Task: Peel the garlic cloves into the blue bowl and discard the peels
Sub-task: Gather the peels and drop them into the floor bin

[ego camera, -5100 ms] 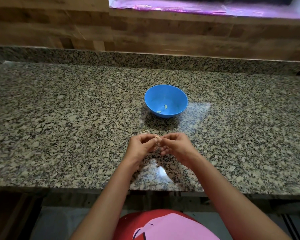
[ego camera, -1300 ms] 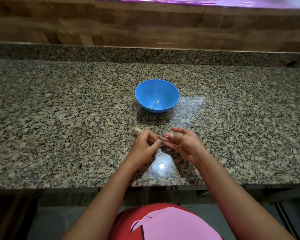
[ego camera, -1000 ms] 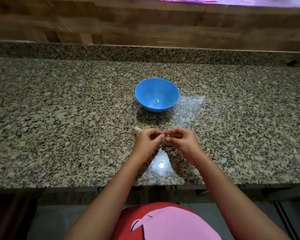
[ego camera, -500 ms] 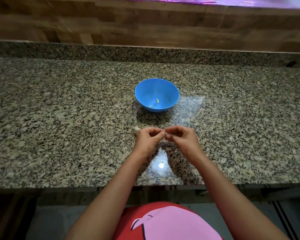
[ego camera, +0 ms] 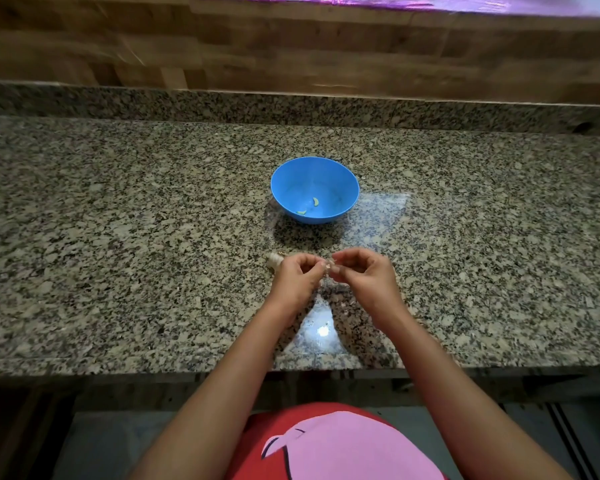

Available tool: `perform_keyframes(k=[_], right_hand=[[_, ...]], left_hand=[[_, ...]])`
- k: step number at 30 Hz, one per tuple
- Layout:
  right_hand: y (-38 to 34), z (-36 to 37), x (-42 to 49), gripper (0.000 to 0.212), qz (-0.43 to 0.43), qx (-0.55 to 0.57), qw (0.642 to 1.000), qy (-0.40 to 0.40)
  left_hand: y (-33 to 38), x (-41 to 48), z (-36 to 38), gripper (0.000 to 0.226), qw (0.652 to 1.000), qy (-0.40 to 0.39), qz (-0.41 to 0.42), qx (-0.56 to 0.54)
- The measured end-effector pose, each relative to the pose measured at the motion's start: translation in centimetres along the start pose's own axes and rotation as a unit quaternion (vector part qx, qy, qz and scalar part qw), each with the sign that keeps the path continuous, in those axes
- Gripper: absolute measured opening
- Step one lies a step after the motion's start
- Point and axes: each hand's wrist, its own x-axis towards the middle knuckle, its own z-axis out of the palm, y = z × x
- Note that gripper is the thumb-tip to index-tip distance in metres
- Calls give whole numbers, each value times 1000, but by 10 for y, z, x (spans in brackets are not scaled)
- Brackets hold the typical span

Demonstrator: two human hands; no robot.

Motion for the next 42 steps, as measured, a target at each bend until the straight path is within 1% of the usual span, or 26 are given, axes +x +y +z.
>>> perform_keyframes(k=[4,8,9,11,12,14,16,18,22,23,26,27,29,30,32,34,35,36,37,38,39,40,41,42], right_hand=[[1,-5,1,20,29,76,997,6],[9,-10,4,15,65,126,989,35],[10,-13,5,13,68,137,987,43],[11,-20,5,10,71,142,987,40],[11,-21,4,9,69,137,988,33],[10,-20,2,7,56,107,993,17],[10,-17,-1,6,34,64,997,0],[9,-12,-3,6,15,35,999,-7],[9,0,-7,6,-48,-59,997,24],[10,3,-9,5,-60,-68,995,29],[9,6,-7,6,-47,-42,997,44],[9,6,-6,5,-49,-55,996,54],[11,6,-4,7,-106,-151,980,77],[13,6,-5,10,-152,-210,963,80],[18,6,-8,14,-254,-303,916,72],[21,2,-8,13,-331,-354,873,51],[23,-1,-8,13,-361,-364,858,41],[24,-2,-8,15,-371,-363,854,36],[22,0,-9,14,-350,-340,872,39],[18,3,-9,11,-287,-288,912,59],[13,8,-9,9,-179,-187,962,82],[8,12,-8,8,-55,-58,993,90],[3,16,-7,8,47,65,993,89],[-1,17,-6,10,109,147,980,84]], left_hand=[[-2,-3,-1,7,1000,2,-3,31],[1,-3,-3,10,997,48,2,53],[0,-2,-4,11,996,55,8,71],[1,-3,-4,13,992,36,18,123],[1,-4,-2,17,992,16,18,125],[1,-5,5,18,998,-18,2,56],[4,-6,10,9,999,-19,-12,-45],[4,-4,12,8,997,-1,-9,-83],[7,-2,16,10,994,40,-30,-99],[7,-2,17,11,993,57,-30,-94],[6,-5,20,13,995,99,13,-14],[4,-5,21,14,995,103,18,1],[5,-4,22,15,996,86,-9,-13],[6,-3,21,15,997,67,-32,-37],[9,0,20,20,994,28,-72,-81],[12,0,19,25,990,-1,-100,-103],[13,-1,18,27,988,-11,-108,-108],[13,-1,17,27,988,-15,-109,-109],[13,-2,17,27,989,-13,-101,-106],[15,-2,18,25,993,-2,-82,-82],[16,-3,18,22,998,19,-50,-32],[17,-5,19,20,998,46,-12,38],[18,-6,19,17,992,75,27,101],[19,-8,19,16,983,98,60,144]])
